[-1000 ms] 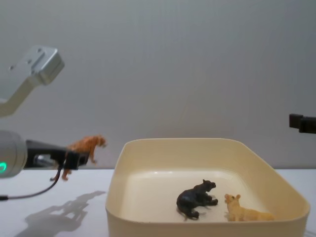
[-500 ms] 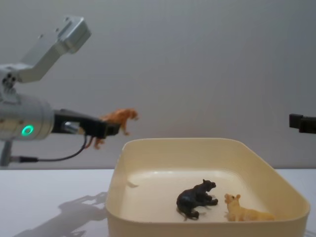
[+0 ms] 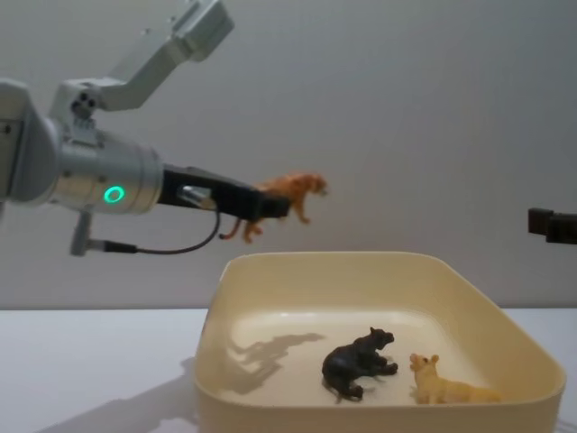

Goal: Pick up the toy alternately with two hands and place it into the central storage box.

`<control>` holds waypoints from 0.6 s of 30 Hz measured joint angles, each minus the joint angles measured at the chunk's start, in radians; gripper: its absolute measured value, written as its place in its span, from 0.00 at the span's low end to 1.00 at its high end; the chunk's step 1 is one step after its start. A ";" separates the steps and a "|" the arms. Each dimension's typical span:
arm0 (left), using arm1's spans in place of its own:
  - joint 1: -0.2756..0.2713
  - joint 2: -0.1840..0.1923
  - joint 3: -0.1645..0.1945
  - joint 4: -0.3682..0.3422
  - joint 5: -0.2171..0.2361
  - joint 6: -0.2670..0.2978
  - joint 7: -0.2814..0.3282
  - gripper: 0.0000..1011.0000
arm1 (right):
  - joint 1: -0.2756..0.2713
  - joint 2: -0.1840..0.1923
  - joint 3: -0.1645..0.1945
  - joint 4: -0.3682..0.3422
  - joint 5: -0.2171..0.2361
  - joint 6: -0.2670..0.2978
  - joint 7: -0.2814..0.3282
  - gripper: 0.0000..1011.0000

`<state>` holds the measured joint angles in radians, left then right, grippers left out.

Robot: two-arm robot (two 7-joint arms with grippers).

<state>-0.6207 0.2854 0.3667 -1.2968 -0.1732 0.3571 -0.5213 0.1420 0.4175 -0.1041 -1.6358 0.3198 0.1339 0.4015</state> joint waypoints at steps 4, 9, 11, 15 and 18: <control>-0.026 -0.014 0.007 0.028 0.013 -0.006 -0.037 0.43 | 0.000 0.000 0.000 0.000 0.000 0.000 0.000 0.99; -0.051 -0.028 0.014 0.055 0.025 -0.012 -0.072 0.60 | 0.000 0.000 0.000 0.000 0.000 0.000 0.000 0.99; -0.057 -0.032 0.016 0.061 0.027 -0.013 -0.080 0.64 | 0.000 0.000 0.000 0.000 0.000 0.000 0.000 0.99; -0.068 -0.037 0.019 0.072 0.032 -0.015 -0.095 0.76 | 0.000 0.000 0.000 0.000 0.000 0.000 0.000 0.99; -0.075 -0.041 0.021 0.079 0.035 -0.017 -0.104 0.84 | 0.000 0.000 0.000 0.000 0.000 0.000 0.000 0.99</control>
<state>-0.6954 0.2445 0.3872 -1.2177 -0.1378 0.3397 -0.6250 0.1420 0.4175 -0.1041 -1.6358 0.3198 0.1339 0.4015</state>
